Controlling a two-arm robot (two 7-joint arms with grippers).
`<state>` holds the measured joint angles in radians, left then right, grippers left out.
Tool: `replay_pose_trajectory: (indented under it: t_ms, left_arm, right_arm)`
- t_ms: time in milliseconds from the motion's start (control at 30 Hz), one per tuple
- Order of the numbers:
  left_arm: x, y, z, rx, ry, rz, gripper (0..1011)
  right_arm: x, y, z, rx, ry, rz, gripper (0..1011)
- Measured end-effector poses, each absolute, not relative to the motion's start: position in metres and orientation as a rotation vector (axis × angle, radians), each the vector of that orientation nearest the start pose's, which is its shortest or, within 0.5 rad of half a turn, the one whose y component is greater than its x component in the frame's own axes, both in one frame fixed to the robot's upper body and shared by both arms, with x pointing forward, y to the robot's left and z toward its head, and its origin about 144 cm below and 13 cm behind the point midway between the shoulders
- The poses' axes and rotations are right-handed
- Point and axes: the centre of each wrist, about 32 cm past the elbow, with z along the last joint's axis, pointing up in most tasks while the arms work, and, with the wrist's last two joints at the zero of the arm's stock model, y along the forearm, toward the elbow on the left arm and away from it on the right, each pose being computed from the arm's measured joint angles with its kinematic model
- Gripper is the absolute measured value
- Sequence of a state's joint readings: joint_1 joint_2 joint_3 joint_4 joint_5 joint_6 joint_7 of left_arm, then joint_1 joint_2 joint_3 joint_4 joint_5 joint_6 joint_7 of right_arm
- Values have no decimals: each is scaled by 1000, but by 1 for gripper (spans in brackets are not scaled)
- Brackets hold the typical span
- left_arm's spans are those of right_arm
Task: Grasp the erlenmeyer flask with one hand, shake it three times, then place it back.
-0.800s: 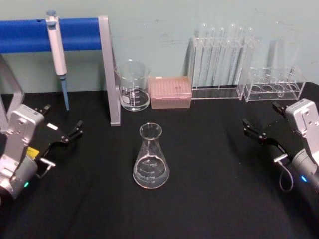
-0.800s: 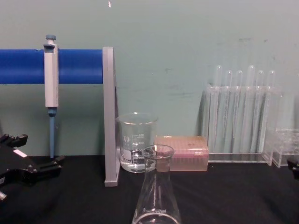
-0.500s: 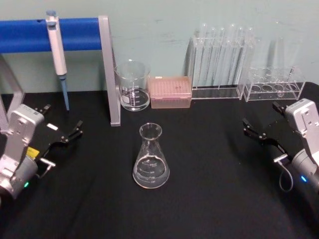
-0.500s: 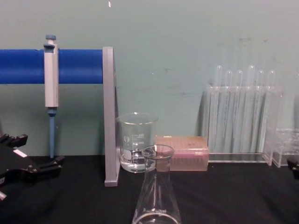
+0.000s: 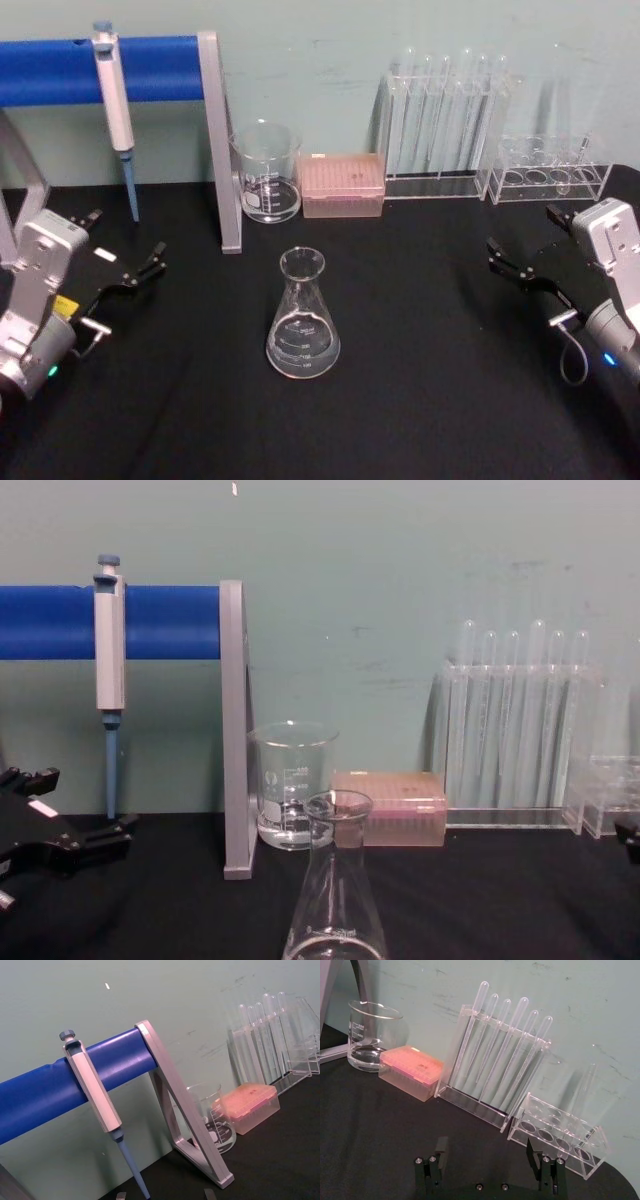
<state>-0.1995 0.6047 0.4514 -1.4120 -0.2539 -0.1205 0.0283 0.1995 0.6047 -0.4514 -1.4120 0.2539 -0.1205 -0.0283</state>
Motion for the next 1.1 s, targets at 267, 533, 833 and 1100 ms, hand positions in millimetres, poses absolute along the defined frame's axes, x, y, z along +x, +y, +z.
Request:
replay_pose_trajectory:
  t_ms: [267, 533, 833, 1100]
  left_arm:
    - [489, 310, 1140, 304, -285, 1248, 1001]
    - [489, 310, 1140, 305, -285, 1248, 1001]
    - [489, 310, 1140, 305, -285, 1248, 1001]
    - [489, 310, 1140, 305, -285, 1248, 1001]
  right_arm:
    - [489, -310, 1140, -304, -285, -1248, 1000]
    - [490, -316, 1142, -303, -281, -1250, 1000]
    - [484, -324, 1148, -273, -257, -1216, 1000]
    - [471, -330, 1155, -239, -221, -1163, 1000]
